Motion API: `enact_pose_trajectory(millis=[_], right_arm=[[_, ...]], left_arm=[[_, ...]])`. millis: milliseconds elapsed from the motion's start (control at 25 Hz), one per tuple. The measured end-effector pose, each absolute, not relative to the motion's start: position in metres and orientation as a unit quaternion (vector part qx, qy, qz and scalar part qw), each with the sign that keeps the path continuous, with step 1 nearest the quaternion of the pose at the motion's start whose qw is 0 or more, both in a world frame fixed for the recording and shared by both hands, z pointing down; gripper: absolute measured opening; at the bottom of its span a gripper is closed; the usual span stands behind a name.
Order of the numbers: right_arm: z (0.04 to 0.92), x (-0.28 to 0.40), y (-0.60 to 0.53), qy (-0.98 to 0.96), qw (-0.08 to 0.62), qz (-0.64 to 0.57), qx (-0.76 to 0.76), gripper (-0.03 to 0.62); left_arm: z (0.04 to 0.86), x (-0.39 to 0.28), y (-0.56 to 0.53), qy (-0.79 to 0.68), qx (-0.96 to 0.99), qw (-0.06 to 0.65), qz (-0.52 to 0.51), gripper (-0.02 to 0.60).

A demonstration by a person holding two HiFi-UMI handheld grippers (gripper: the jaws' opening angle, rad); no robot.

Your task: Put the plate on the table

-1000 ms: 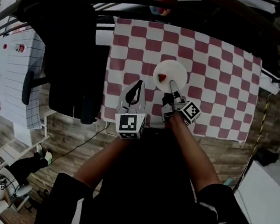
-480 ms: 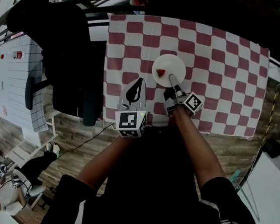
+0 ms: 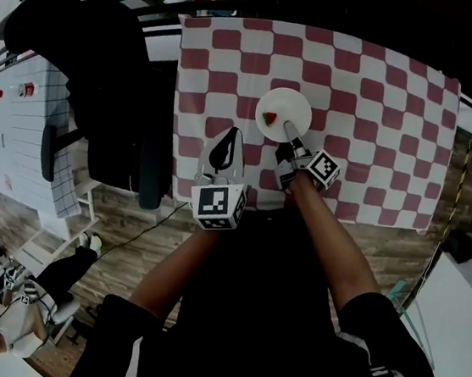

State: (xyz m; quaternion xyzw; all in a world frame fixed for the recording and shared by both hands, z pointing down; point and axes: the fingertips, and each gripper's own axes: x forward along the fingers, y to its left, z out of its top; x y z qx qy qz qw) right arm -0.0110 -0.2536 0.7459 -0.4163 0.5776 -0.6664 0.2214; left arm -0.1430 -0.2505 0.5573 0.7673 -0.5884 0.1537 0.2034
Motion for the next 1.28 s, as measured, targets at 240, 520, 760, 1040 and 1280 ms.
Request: enact_pose_trajectory(millis=[240,520,760,1040,1280], right_arm=[[0.747,-0.019,-0.259,0.567,0.248,-0.674,-0.404,0.009],[0.752,-0.019,-0.258,0.55,0.228,-0.69,-0.412,0.012],[0.755,-0.02,-0.257,0.534,0.207,-0.699,-0.429,0.012],[0.756,-0.022,-0.253,0.537,0.15,-0.686,-0.467,0.042],[0.748,-0.023,-0.252,0.574,0.075,-0.643,-0.501,0.124]], left_arm=[[0.548,-0.143,-0.254,-0.588,0.773,0.172,0.165,0.009],[0.55,-0.14,-0.25,-0.578,0.782,0.172,0.16,0.009],[0.552,-0.133,-0.246,-0.565,0.788,0.178,0.166,0.009],[0.546,-0.133,-0.24,-0.56,0.793,0.173,0.165,0.009],[0.54,-0.138,-0.238,-0.561,0.795,0.159,0.164,0.009]])
